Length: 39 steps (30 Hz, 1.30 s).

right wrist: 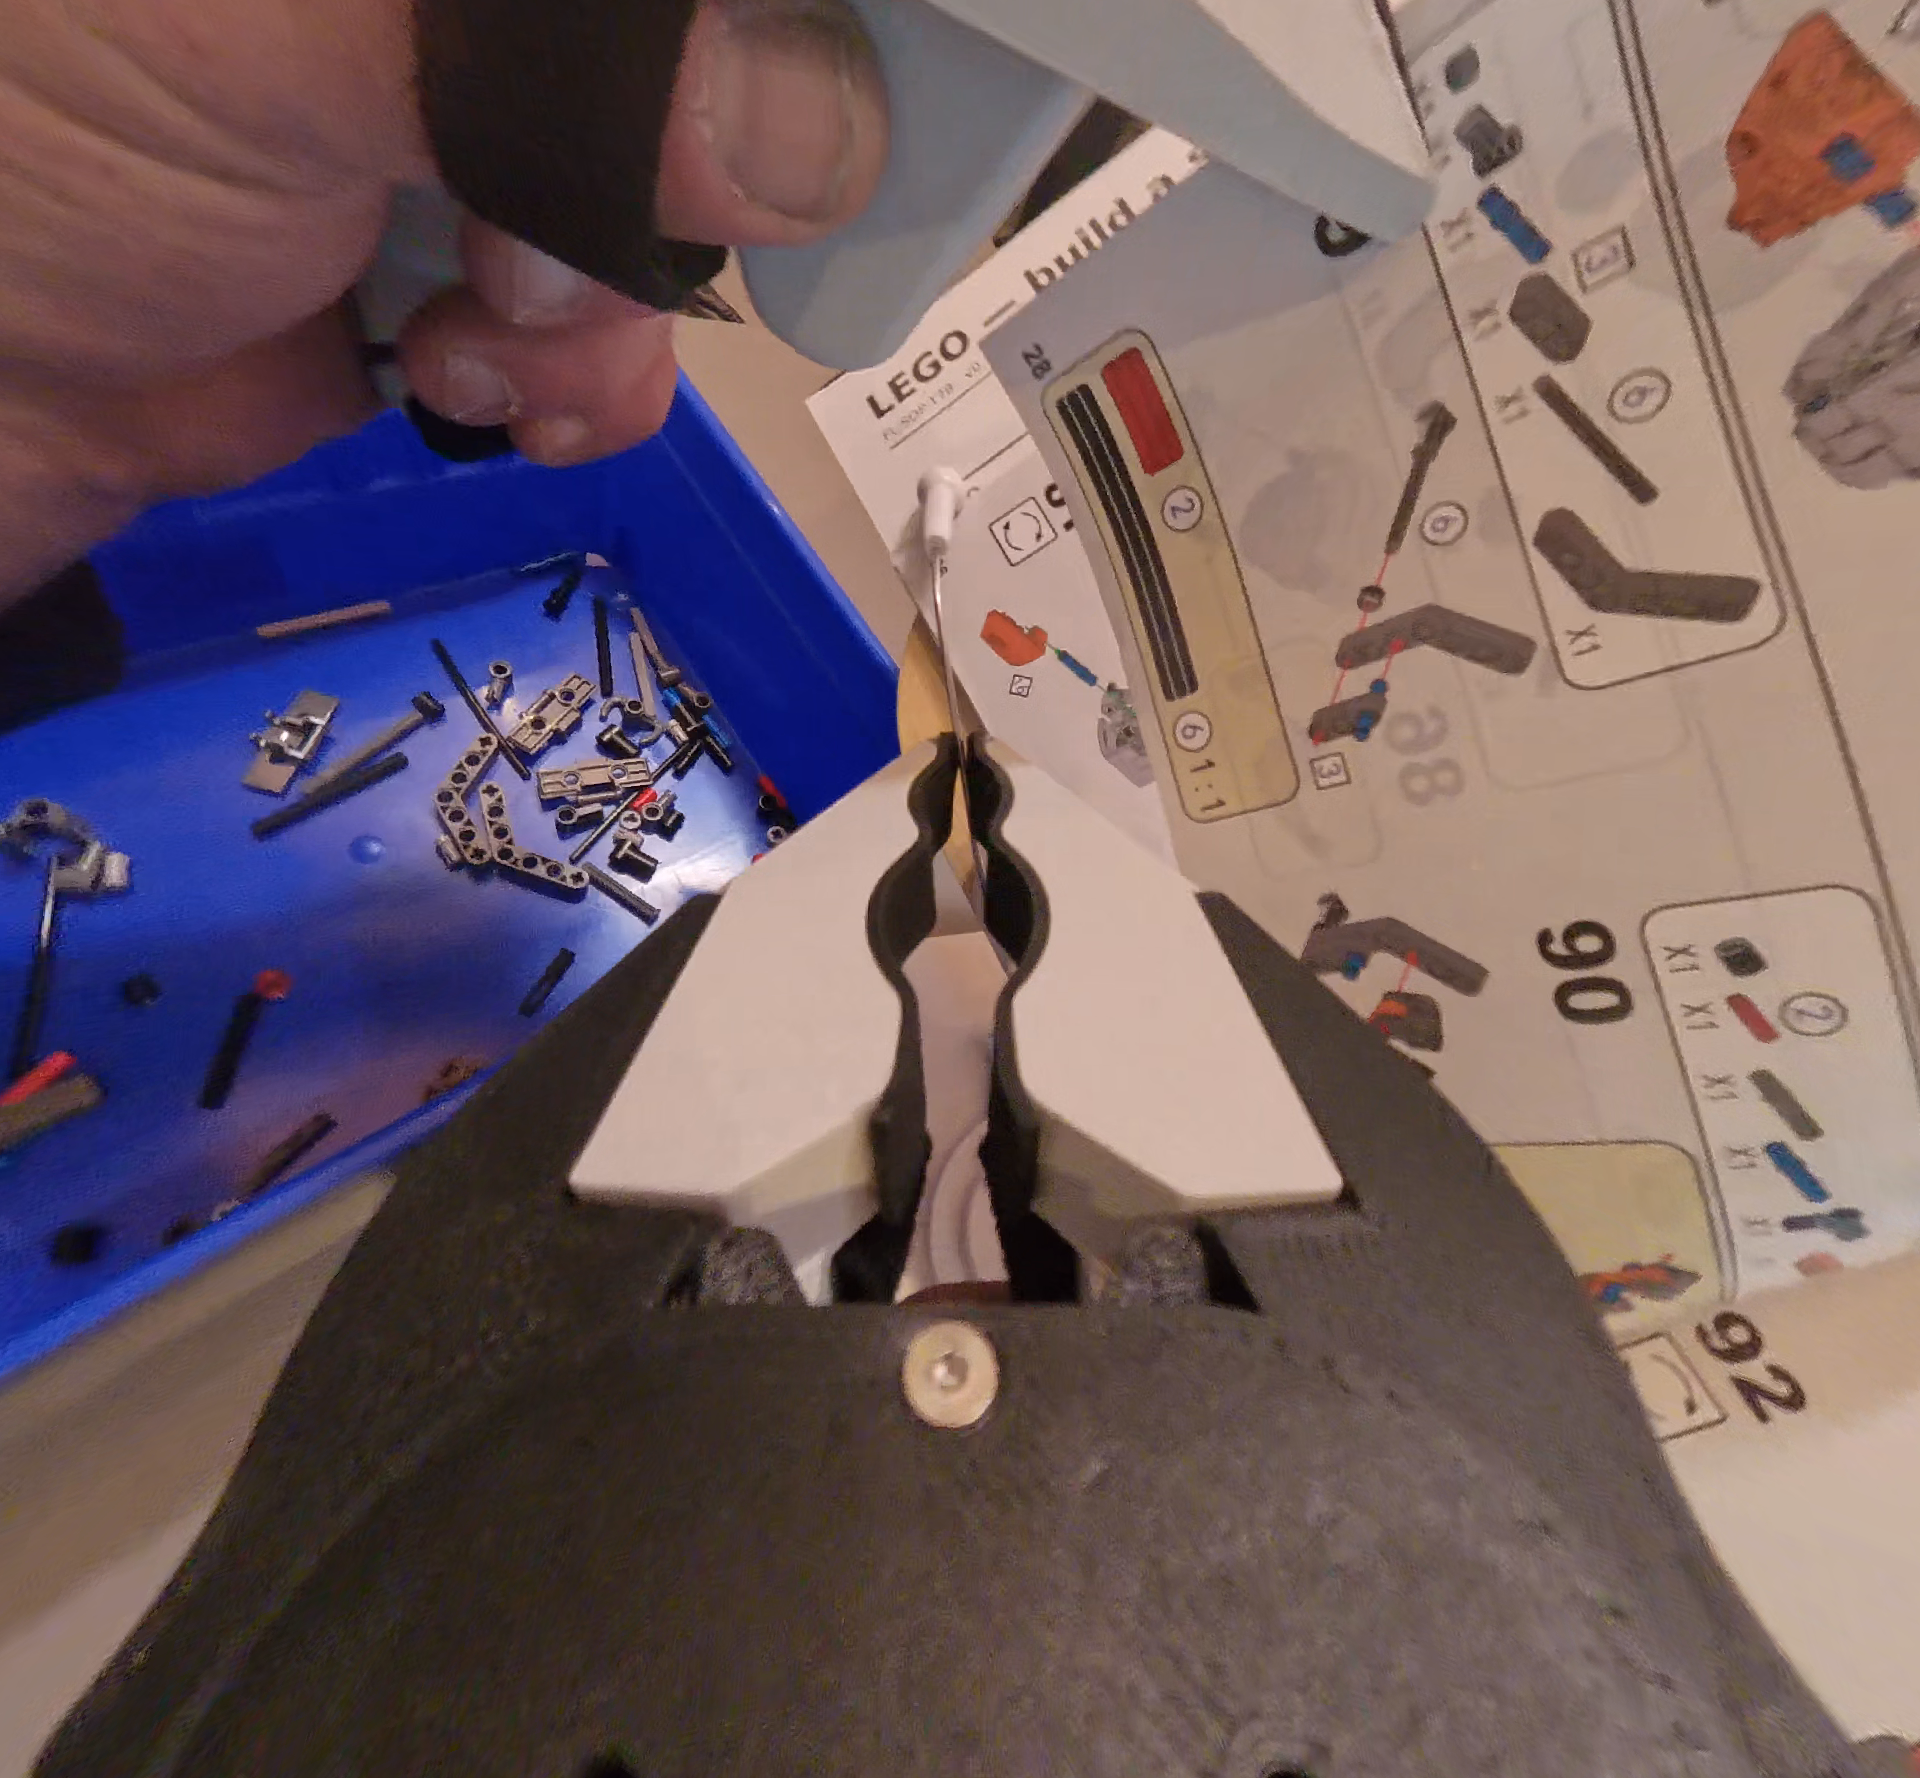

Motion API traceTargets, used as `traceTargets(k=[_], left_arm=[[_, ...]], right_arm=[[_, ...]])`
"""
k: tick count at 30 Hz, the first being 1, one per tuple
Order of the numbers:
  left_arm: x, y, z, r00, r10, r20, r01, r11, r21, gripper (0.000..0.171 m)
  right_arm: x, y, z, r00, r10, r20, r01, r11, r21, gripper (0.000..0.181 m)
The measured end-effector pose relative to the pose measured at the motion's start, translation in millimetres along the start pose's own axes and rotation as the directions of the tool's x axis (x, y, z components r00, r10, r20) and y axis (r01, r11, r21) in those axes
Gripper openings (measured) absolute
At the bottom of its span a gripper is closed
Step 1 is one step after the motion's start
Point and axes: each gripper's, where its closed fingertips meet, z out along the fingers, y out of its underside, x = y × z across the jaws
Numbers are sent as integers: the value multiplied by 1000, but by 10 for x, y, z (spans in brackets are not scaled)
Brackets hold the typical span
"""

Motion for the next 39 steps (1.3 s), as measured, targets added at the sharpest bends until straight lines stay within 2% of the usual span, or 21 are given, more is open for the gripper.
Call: traceTargets(k=[2, 5, 6, 13, 22, 25, 30, 32, 35, 39], left_arm=[[-21, 10, -8, 999, -35, -17, 35, 999, 11, 0], [-165, 137, -12, 999, -41, 33, 43, 999, -34, 0], [-201, 186, -12, 998, -50, 38, 52, 997, -49, 0], [-376, 364, -46, 991, -126, 53, 130, 988, -80, 0], [-370, 391, -71, 980, -198, -1, 197, 978, -70, 0], [-344, 434, -108, 976, -216, -29, 212, 971, -108, 0], [-332, 525, -211, 975, -220, -29, 210, 957, -202, 0], [-336, 521, -252, 977, -212, -11, 204, 953, -224, 1], [-405, 379, -360, 976, -214, 23, 215, 961, -172, 14], [-502, 238, -573, 982, -159, 105, 174, 973, -152, 25]], right_arm=[[-35, 19, -11, 994, -106, 8, 106, 994, 1, 0], [-66, 39, -26, 967, -254, -28, 254, 967, 9, 0], [-63, 35, -36, 964, -262, -38, 263, 965, 20, 0], [-28, -9, -113, 995, -103, -4, 103, 983, 151, 0], [65, -38, -194, 989, 141, 52, -150, 956, 253, 0], [94, -36, -193, 975, 213, 61, -222, 943, 249, 0], [89, 18, -240, 976, 216, 36, -219, 960, 174, 0], [73, 81, -332, 981, 194, 11, -194, 973, 123, 7], [35, 126, -631, 986, 163, -25, -160, 982, 97, 28], [-122, 151, -1228, 993, 116, -32, -112, 987, 116, 28]])
